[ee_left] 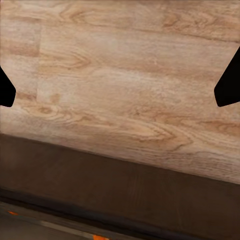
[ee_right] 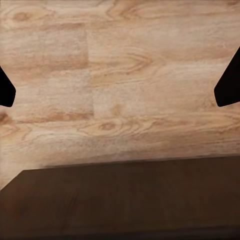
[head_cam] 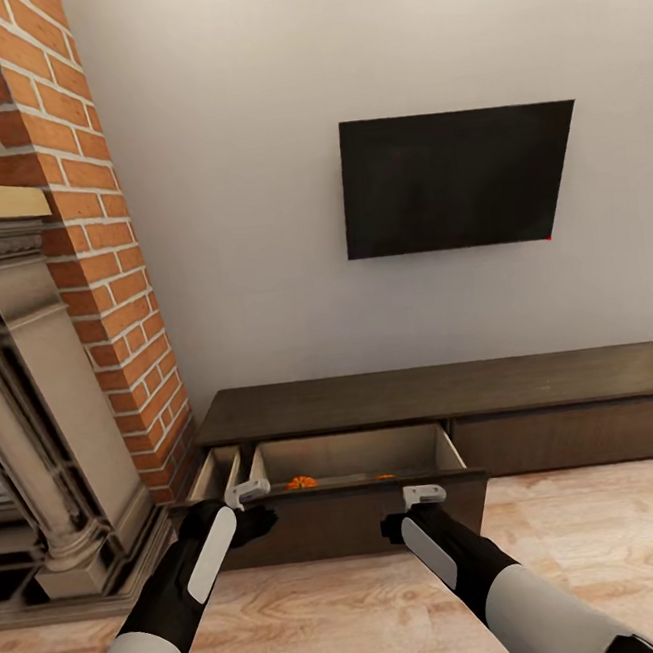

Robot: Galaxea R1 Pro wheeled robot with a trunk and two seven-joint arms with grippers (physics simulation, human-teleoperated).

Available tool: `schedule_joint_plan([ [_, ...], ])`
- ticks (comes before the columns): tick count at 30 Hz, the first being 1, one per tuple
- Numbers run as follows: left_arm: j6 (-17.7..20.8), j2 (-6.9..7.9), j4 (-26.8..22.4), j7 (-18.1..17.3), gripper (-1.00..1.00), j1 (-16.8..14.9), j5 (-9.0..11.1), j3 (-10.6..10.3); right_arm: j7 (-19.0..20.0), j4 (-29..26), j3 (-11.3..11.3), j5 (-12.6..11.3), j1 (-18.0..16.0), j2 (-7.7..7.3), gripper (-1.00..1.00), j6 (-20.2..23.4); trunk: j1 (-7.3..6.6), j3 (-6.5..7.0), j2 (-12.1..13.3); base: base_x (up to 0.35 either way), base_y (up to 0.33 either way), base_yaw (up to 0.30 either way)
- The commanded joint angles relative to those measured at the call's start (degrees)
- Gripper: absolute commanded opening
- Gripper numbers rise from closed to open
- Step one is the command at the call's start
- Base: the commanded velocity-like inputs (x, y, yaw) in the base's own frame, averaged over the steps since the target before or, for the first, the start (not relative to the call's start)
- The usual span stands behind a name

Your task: Place each of the two pumpkins and all three candles from the living room inside a cabinet in the living room (use any cabinet), then make sure every cabinet is closed, and position the cauldron so it is next to a table in the living room.

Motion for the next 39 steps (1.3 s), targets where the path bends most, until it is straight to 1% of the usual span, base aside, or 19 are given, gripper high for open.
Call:
schedule_joint_plan([
  [1, 0.09, 0.01, -0.06, 0.57, 1.0, -0.04, 0.6, -0.08, -0.51, -0.08, 0.33, -0.53, -0.06, -0.05, 1.0, 0.1, 0.22, -0.25, -0.45, -0.003, 0.0, 0.0],
  [15, -0.65, 0.02, 0.27, 0.47, 1.0, -0.04, 0.51, -0.37, -0.43, -0.06, 0.4, -0.53, -0.06, -0.04, 1.0, -0.09, 3.3, -2.76, -6.06, 0.0, 0.0, 0.0],
  [19, -1.18, 0.01, 0.8, 0.34, 1.0, -0.04, -0.04, -0.75, -0.46, -0.01, 0.44, -0.53, -0.06, -0.05, 1.0, -0.51, 4.17, -3.48, -7.67, 0.0, 0.0, 0.0],
  [22, -3.04, 0.07, 1.04, 0.32, 1.0, -0.03, -0.21, -0.94, -0.44, 0.0, 0.47, -0.49, -0.06, 0.0, 1.0, -0.81, 4.83, -4.02, -8.87, 0.0, 0.0, 0.0],
  [24, -6.07, 0.12, 1.89, 0.28, 1.0, -0.01, -0.17, -1.06, -0.43, 0.05, 0.48, -0.46, -0.06, 0.02, 1.0, -1.02, 5.27, -4.38, -9.67, 0.0, 0.0, 0.0],
  [25, -6.83, 0.12, 2.27, 0.27, 1.0, 0.0, -0.15, -1.11, -0.43, 0.06, 0.48, -0.46, -0.06, 0.03, 1.0, -1.15, 5.49, -4.56, -10.07, 0.0, 0.0, 0.0],
  [27, -10.09, 0.11, 4.91, 0.23, 1.0, 0.0, -0.28, -1.64, -0.43, 0.11, 0.5, -0.44, -0.06, 0.04, 1.0, -2.75, 5.93, -4.91, -10.88, 0.0, 0.0, 0.0],
  [28, -11.03, 0.1, 6.06, 0.23, 1.0, -0.01, -0.34, -2.0, -0.43, 0.14, 0.5, -0.44, -0.06, 0.01, 1.0, -3.87, 6.15, -5.09, -11.28, 0.0, 0.0, 0.0],
  [32, -12.51, 0.1, 7.76, 0.22, 1.0, -0.01, -0.46, -3.17, -0.43, 0.17, 0.55, -0.35, -0.06, -0.03, 1.0, -5.77, 7.03, -5.81, -12.88, 0.0, 0.0, 0.0],
  [39, -14.36, 0.18, 8.34, 0.22, 1.0, -0.02, -0.54, -4.8, -0.34, 0.24, 0.7, -0.25, -0.06, -0.03, 1.0, -6.21, 8.57, -7.07, -15.69, 0.0, 0.0, 0.0],
])
